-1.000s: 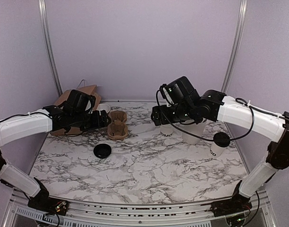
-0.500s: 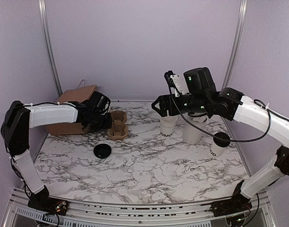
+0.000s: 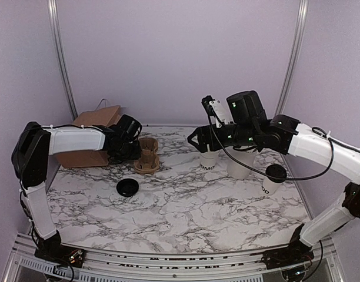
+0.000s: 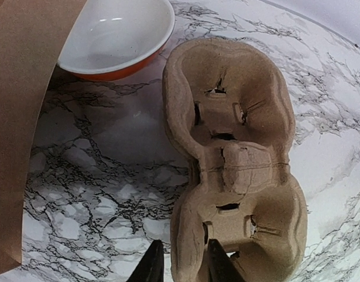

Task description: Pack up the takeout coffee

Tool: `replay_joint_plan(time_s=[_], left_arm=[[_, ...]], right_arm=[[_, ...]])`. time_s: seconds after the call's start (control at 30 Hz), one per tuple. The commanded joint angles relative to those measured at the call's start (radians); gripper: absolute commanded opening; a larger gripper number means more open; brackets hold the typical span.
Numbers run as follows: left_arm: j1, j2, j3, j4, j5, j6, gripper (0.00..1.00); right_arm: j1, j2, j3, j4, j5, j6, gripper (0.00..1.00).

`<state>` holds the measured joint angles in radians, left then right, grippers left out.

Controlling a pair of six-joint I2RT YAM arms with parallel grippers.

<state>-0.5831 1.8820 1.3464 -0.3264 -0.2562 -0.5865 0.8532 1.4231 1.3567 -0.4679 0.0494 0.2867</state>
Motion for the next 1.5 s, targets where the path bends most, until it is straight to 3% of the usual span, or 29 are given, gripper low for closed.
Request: replay_joint_plan(time_s=[0.0,0.7,1.0,1.47], left_arm=[[0.006,0.045,0.039,-0.024,0.019,0.003,0.25],[0.016,0.078,0.036,-0.003,0.04,-0.007,0.12],[0.016,0.068,0.037,0.004,0.061,0.003,0.0],[0.015,0.015,0.05,0.008,0.127,0.038,0.0]], right_arm=[[-0.006,0.002,0.018,0.043,-0.031,-0.008,0.84],[-0.006,0.013,-0.002,0.055,-0.039,0.013,0.84],[-0.005,0.016,-0.008,0.057,-0.034,0.02,0.84],[-0.006,0.038,-0.001,0.055,-0.036,0.02,0.84]])
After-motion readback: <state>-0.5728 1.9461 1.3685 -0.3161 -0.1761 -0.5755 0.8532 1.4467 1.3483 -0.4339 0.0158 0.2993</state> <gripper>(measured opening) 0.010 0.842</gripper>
